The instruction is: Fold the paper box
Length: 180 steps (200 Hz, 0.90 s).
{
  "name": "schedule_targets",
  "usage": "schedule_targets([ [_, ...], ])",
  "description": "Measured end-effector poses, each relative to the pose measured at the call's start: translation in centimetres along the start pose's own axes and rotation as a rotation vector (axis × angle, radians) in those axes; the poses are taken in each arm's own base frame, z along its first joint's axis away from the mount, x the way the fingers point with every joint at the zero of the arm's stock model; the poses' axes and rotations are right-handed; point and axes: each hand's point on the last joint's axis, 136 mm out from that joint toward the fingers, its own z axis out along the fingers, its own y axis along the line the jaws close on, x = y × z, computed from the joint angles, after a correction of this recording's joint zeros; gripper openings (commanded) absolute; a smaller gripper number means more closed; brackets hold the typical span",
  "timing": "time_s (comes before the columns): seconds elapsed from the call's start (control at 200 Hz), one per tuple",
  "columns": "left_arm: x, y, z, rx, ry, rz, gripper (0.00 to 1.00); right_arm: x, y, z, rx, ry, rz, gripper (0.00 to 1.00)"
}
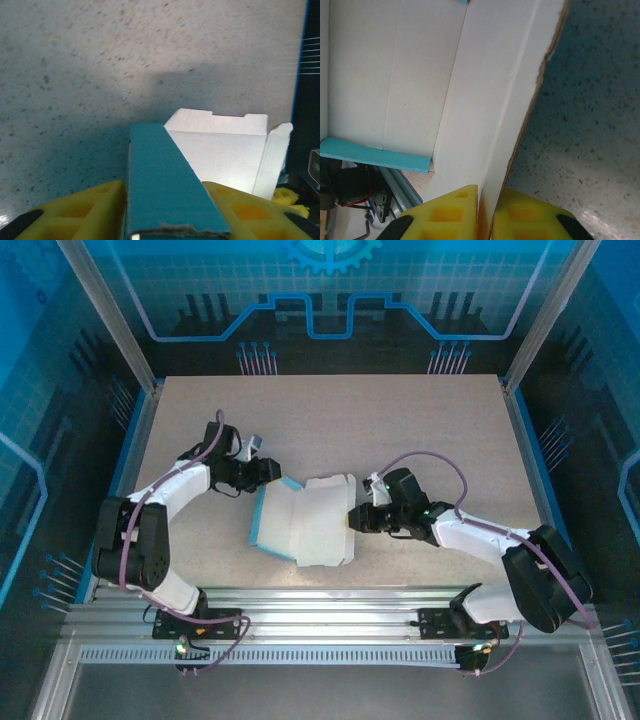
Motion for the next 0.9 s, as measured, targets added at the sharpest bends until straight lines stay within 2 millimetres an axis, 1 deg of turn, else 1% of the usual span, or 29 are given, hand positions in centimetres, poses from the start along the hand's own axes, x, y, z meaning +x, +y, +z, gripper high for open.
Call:
schedule_targets([
  [0.1,-0.7,-1.1,-1.0,0.025,-0.03,0.038,0.57,-1.1,0.7,-0.6,0.011,0.0,-0.024,0.08],
  [0.17,-1.7,-2.1,-1.8,0.037,-0.053,0.073,0.61,-2.2,1.1,-1.5,0.027,-0.001,-0.046,0.07],
  [0.23,-3.0,-3.2,-2.7,0.051,-0.085,0.12,0.62,-3.5,1.5,-2.4,0.044,-0.005,-0.07,0.07],
  [0.275,-3.9,-4.2,-3.3,0.07,-0.108,0.167,0.64,-4.6,2.1,-3.3,0.056,-0.009,-0.106,0.07],
  [0.38,-5.1,-6.9,-4.4,0.126,-0.134,0.281,0.67,-7.0,3.8,-4.9,0.075,-0.007,-0.194,0.06],
  [0.495,-5.3,-9.3,-4.9,0.164,-0.14,0.433,0.69,-8.3,5.0,-5.5,0.099,0.052,-0.284,0.06],
  [0.575,-4.8,-10.5,-4.5,0.181,-0.12,0.531,0.68,-8.4,5.0,-5.5,0.122,0.119,-0.331,0.05],
  [0.645,-4.5,-10.9,-3.7,0.198,-0.093,0.583,0.68,-8.1,4.7,-5.4,0.148,0.181,-0.363,0.05],
  [0.766,-4.0,-10.4,-1.6,0.201,-0.036,0.655,0.68,-7.4,4.5,-5.1,0.194,0.296,-0.416,0.04],
  [0.901,-2.3,-9.8,0.8,0.201,0.044,0.727,0.68,-6.5,3.9,-4.8,0.245,0.391,-0.466,0.05],
])
